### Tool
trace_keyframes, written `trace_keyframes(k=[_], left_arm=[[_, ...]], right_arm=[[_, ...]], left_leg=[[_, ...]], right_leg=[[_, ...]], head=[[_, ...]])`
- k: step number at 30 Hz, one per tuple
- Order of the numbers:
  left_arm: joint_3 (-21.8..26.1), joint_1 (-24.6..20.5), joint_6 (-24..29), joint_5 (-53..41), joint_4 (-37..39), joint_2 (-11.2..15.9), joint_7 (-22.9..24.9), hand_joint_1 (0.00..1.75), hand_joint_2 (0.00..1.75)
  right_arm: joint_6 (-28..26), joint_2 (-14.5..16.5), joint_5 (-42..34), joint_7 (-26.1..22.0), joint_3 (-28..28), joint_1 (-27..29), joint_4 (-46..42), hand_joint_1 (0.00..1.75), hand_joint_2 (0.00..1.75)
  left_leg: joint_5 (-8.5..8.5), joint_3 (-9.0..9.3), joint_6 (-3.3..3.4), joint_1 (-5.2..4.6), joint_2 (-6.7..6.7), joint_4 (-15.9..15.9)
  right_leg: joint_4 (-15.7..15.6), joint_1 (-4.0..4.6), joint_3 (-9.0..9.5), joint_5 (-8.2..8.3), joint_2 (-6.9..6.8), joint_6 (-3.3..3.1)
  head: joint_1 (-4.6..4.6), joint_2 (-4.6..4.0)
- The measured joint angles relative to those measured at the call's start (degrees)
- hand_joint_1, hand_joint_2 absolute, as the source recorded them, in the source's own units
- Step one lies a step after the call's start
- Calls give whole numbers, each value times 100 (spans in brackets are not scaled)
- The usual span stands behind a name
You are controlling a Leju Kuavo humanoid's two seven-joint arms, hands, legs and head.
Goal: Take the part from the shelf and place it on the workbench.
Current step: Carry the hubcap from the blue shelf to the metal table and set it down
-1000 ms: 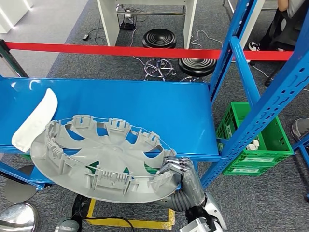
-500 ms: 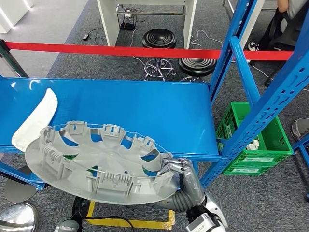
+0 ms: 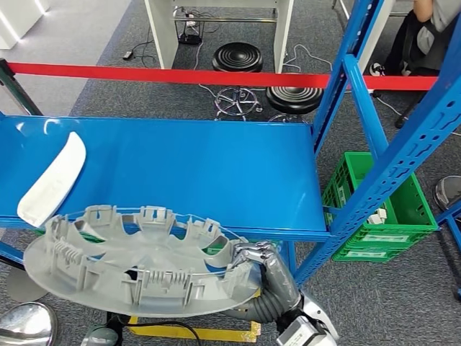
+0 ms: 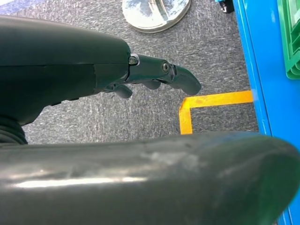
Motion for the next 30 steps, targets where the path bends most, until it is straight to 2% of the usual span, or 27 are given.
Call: trace_keyframes(k=[11,16,19,21,23,24,25,26,27,28,29,30], left_arm=[[0,1,0,0,0,0,13,0,0],[0,1,22,13,0,5,17,0,0],[0,-2,37,18,0,0,17,0,0],[0,-4,45,19,0,-7,19,0,0],[0,1,50,28,0,-7,27,0,0],[0,4,51,37,0,-8,35,0,0],[0,5,53,46,0,-8,42,0,0],[0,4,54,53,0,-8,49,0,0],[0,2,55,57,0,-10,51,0,0],[0,-1,58,60,0,-8,52,0,0],[0,-3,62,62,0,-6,53,0,0],[0,0,69,65,0,-3,54,0,0]], right_arm=[[150,0,-132,-7,-44,23,-1,175,175],[198,1,-151,-2,-98,62,-26,175,175],[149,2,-126,-4,-126,84,-70,175,175],[139,2,-132,-7,-137,90,-93,175,175],[170,2,-155,4,-142,101,-96,175,175],[200,1,-168,16,-150,111,-95,175,175],[228,1,-185,27,-159,119,-95,175,175],[252,0,-204,35,-167,125,-95,175,175],[266,0,-226,36,-173,126,-96,175,175],[273,0,-242,33,-176,124,-96,175,175],[275,1,-250,28,-179,122,-100,175,175],[274,1,-251,24,-183,124,-105,175,175]], left_leg=[[-6,-3,11,-9,-1,13],[-18,-16,56,-37,-1,31],[28,32,125,-4,11,-59],[57,77,161,41,28,-122],[52,78,166,48,37,-124],[46,79,160,50,34,-122],[38,82,147,55,21,-117],[26,89,128,65,-2,-108],[8,96,99,78,-30,-90],[-12,94,64,82,-53,-67],[-30,79,28,80,-73,-30],[-38,57,-7,73,-85,-2]], right_leg=[[-7,-9,1,3,0,6],[-24,-40,3,9,1,44],[4,-40,-27,-37,-10,97],[423,-33,-235,-290,-50,132],[1186,-50,-610,-619,-92,171],[1449,-62,-752,-679,-104,188],[1506,-73,-796,-627,-110,204],[1316,-83,-714,-464,-109,217],[948,-98,-537,-243,-99,232],[575,-109,-347,-97,-76,248],[279,-118,-188,-10,-50,236],[127,-121,-106,4,-26,210]], head=[[-1,0],[-2,0],[3,0],[38,0],[67,0],[69,0],[68,0],[68,0],[69,0],[74,0],[84,0],[84,0]])
